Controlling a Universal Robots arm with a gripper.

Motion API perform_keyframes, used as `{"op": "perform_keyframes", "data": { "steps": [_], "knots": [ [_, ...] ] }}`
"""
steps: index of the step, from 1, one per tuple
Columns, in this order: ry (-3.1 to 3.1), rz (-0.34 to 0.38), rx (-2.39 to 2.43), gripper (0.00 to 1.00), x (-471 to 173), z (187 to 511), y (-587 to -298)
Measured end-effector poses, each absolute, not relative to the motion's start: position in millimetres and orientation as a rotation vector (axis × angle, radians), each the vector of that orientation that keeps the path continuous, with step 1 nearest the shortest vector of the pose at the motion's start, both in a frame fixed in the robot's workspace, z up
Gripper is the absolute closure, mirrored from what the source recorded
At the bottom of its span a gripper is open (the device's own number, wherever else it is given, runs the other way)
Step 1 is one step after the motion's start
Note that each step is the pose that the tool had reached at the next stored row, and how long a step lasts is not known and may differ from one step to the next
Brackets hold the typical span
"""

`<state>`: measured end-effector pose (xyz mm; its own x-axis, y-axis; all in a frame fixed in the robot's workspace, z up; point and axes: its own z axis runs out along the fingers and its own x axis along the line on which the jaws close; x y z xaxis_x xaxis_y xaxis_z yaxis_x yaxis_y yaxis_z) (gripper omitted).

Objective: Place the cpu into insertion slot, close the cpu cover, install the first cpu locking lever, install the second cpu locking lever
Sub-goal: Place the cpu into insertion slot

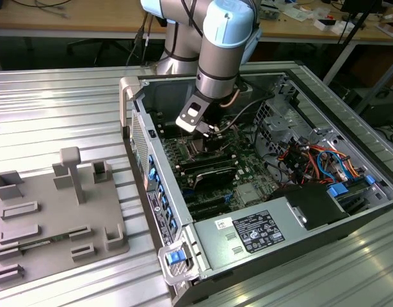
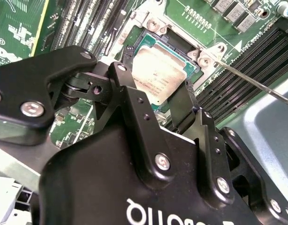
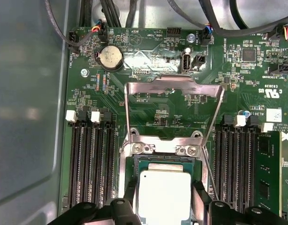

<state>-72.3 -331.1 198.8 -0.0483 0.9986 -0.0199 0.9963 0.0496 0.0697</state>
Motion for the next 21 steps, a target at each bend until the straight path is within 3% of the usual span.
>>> {"op": "perform_keyframes", "data": {
  "steps": [21],
  "knots": [
    [2.227,0.057,2.126,0.45,-71.5,198.5,-330.7]
  ]
}}
